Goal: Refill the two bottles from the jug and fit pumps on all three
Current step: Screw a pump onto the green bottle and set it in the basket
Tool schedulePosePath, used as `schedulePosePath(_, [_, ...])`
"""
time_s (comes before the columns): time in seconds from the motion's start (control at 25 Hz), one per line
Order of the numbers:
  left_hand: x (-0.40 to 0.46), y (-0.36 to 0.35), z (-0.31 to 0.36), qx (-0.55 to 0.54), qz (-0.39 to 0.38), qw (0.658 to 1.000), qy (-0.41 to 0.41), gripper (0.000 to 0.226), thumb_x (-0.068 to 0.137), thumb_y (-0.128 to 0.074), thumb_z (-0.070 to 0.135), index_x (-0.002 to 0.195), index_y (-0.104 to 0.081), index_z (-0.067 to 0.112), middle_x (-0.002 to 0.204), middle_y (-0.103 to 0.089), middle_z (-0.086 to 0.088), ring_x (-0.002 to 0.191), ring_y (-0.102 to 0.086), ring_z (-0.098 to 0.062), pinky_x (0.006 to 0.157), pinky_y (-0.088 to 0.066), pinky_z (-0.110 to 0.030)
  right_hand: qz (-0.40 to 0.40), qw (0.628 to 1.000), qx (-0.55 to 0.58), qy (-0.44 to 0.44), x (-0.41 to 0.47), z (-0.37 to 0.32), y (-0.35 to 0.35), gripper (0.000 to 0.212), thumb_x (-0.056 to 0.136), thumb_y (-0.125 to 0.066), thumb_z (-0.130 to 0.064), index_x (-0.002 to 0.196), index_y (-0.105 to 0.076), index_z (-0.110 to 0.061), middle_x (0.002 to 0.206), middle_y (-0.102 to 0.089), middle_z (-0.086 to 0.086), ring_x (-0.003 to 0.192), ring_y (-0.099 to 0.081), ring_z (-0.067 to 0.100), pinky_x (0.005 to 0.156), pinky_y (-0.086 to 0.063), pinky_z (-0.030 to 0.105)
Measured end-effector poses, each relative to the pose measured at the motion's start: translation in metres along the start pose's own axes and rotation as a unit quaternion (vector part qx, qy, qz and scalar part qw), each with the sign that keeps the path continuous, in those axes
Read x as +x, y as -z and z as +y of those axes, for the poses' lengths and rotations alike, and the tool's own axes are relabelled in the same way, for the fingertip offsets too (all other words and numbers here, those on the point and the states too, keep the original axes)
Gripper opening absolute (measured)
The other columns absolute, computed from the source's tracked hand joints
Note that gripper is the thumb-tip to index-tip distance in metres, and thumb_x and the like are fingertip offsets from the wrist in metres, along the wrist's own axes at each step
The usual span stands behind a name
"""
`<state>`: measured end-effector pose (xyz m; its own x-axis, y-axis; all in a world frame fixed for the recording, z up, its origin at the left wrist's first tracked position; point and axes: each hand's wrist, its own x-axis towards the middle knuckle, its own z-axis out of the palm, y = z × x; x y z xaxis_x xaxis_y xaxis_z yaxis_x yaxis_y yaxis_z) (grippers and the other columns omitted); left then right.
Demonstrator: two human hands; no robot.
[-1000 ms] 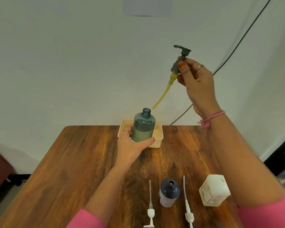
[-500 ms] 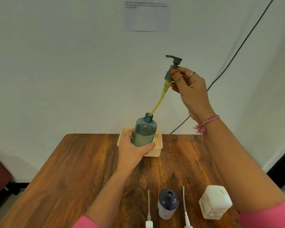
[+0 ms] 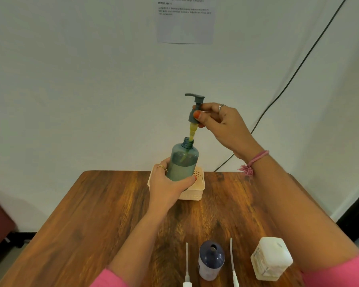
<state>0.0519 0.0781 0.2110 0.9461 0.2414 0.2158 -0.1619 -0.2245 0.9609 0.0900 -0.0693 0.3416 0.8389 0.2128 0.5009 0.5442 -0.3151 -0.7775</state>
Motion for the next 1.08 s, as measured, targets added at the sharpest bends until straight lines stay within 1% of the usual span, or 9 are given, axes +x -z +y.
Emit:
schedulePosePath(0.16, [0.001, 0.000, 0.002, 0.008, 0.007, 1.000, -0.003, 0.071, 0.057, -0.088, 0.033, 0.117, -0.050, 0.034, 0.110, -0.052, 0.009, 0.104, -0.054, -0.008, 0.083, -0.055, -0.032, -0.019, 1.000, -0.024, -0.004, -0.004, 0.003, -0.003, 0.022, 0.091, -0.060, -0.028, 0.110, -0.065, -0.020, 0.093, -0.072, -0.005, 0.087, -0.067, 0.008, 0.089, -0.052, 0.028])
schedulePosePath(0.32, [0.002, 0.000, 0.005, 0.008, 0.010, 1.000, -0.003, 0.074, 0.057, -0.088, 0.035, 0.121, -0.050, 0.031, 0.113, -0.054, 0.007, 0.104, -0.055, -0.010, 0.085, -0.056, -0.035, -0.031, 0.999, -0.026, -0.013, -0.007, 0.009, -0.007, 0.025, 0.091, -0.060, -0.027, 0.113, -0.064, -0.016, 0.098, -0.073, -0.001, 0.091, -0.068, 0.009, 0.092, -0.052, 0.032])
schedulePosePath(0.4, [0.003, 0.000, 0.007, 0.010, 0.009, 1.000, -0.004, 0.075, 0.056, -0.087, 0.038, 0.121, -0.051, 0.031, 0.112, -0.055, 0.008, 0.103, -0.056, -0.009, 0.085, -0.056, -0.035, -0.039, 0.999, -0.019, -0.014, -0.008, 0.011, -0.007, 0.025, 0.092, -0.059, -0.025, 0.114, -0.064, -0.015, 0.100, -0.073, 0.001, 0.092, -0.068, 0.010, 0.089, -0.052, 0.029])
schedulePosePath(0.52, [0.003, 0.000, 0.009, 0.005, 0.008, 1.000, -0.004, 0.075, 0.057, -0.087, 0.039, 0.123, -0.052, 0.030, 0.113, -0.055, 0.007, 0.103, -0.056, -0.009, 0.084, -0.056, -0.033, -0.054, 0.998, -0.025, -0.014, -0.010, 0.012, -0.007, 0.025, 0.092, -0.059, -0.025, 0.115, -0.063, -0.017, 0.100, -0.072, -0.002, 0.091, -0.067, 0.005, 0.080, -0.049, 0.017])
schedulePosePath(0.6, [0.003, -0.001, 0.011, 0.001, 0.009, 1.000, -0.007, 0.074, 0.058, -0.087, 0.037, 0.123, -0.052, 0.029, 0.114, -0.055, 0.005, 0.104, -0.056, -0.010, 0.083, -0.055, -0.032, -0.056, 0.997, -0.045, -0.011, -0.010, 0.012, -0.007, 0.025, 0.092, -0.059, -0.026, 0.115, -0.063, -0.018, 0.102, -0.071, -0.003, 0.094, -0.066, 0.005, 0.083, -0.049, 0.017])
schedulePosePath(0.76, [0.004, -0.002, 0.013, 0.000, 0.008, 1.000, -0.010, 0.076, 0.057, -0.087, 0.039, 0.124, -0.054, 0.027, 0.113, -0.055, 0.005, 0.105, -0.055, -0.010, 0.086, -0.055, -0.036, -0.049, 0.997, -0.052, -0.005, -0.011, 0.013, -0.007, 0.025, 0.090, -0.062, -0.029, 0.113, -0.064, -0.019, 0.101, -0.072, -0.001, 0.096, -0.066, 0.009, 0.089, -0.049, 0.023])
schedulePosePath(0.88, [0.004, -0.002, 0.012, -0.001, 0.009, 1.000, -0.010, 0.077, 0.055, -0.086, 0.041, 0.124, -0.054, 0.027, 0.113, -0.055, 0.005, 0.105, -0.055, -0.010, 0.086, -0.055, -0.038, -0.063, 0.997, -0.045, -0.018, -0.009, 0.013, -0.002, 0.031, 0.088, -0.064, -0.031, 0.116, -0.062, -0.019, 0.103, -0.071, -0.003, 0.099, -0.065, 0.010, 0.091, -0.049, 0.025])
schedulePosePath(0.96, [0.005, -0.002, 0.011, -0.004, 0.009, 1.000, -0.010, 0.079, 0.053, -0.086, 0.043, 0.124, -0.054, 0.028, 0.113, -0.055, 0.005, 0.105, -0.056, -0.010, 0.086, -0.056, -0.039, -0.097, 0.995, -0.014, -0.037, -0.007, 0.014, 0.002, 0.036, 0.087, -0.065, -0.026, 0.122, -0.059, -0.020, 0.110, -0.069, -0.005, 0.103, -0.064, 0.009, 0.093, -0.050, 0.026])
schedulePosePath(1.08, [0.005, -0.003, 0.012, -0.009, 0.009, 1.000, -0.008, 0.079, 0.050, -0.085, 0.045, 0.121, -0.055, 0.028, 0.112, -0.056, 0.006, 0.103, -0.057, -0.009, 0.085, -0.056, -0.040, -0.128, 0.991, 0.017, -0.042, -0.007, 0.021, 0.005, 0.040, 0.087, -0.066, -0.016, 0.126, -0.057, -0.018, 0.118, -0.067, -0.001, 0.108, -0.063, 0.011, 0.097, -0.049, 0.030])
